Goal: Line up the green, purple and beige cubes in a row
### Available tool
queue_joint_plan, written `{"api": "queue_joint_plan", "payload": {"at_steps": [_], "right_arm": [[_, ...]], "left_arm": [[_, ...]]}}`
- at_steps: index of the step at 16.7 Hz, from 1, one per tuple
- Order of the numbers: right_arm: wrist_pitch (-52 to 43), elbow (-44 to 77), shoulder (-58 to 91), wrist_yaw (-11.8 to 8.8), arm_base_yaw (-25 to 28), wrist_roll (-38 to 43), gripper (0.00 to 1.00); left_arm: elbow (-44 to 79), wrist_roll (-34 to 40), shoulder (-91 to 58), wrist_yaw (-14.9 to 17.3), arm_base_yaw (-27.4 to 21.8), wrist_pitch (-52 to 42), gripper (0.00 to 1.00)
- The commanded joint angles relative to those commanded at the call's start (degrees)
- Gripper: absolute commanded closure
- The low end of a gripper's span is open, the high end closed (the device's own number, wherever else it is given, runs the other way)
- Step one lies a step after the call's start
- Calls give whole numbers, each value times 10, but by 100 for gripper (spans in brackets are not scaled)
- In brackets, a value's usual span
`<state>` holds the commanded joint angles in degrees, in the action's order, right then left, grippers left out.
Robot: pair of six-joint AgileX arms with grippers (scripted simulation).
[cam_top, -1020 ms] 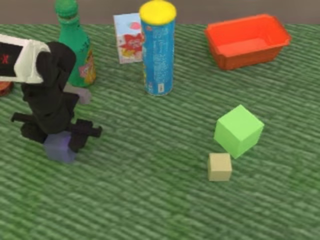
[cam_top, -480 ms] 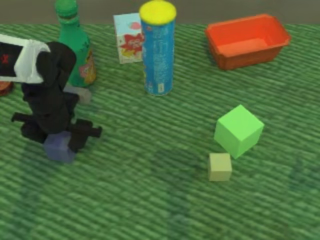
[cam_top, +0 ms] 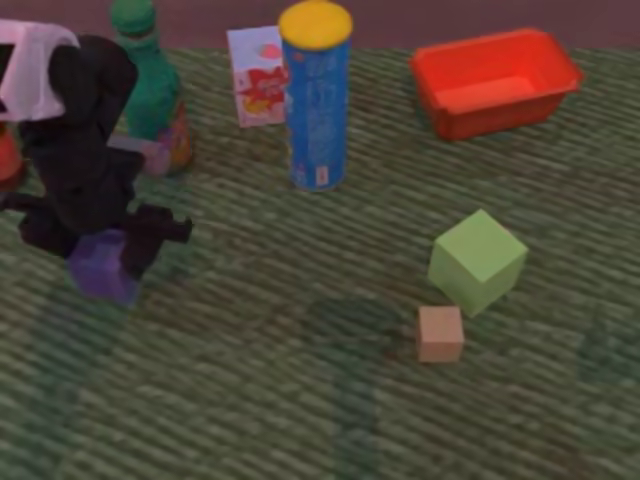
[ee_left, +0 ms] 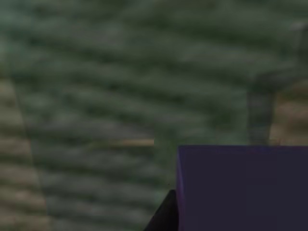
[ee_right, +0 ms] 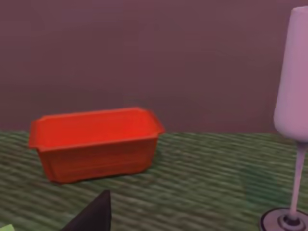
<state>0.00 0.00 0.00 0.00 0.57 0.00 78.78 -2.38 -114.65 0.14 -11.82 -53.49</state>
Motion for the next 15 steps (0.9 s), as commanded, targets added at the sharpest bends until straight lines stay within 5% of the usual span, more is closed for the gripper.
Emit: {"api": "queue_joint_plan", "payload": {"at_steps": [8, 15], "right_arm": [[0, 0, 0, 0, 0, 0, 0], [0, 0, 0, 0, 0, 0, 0]], "left_arm": [[24, 7, 12, -1, -8, -31, 100], [161, 209, -71, -4, -150, -98, 100]]}}
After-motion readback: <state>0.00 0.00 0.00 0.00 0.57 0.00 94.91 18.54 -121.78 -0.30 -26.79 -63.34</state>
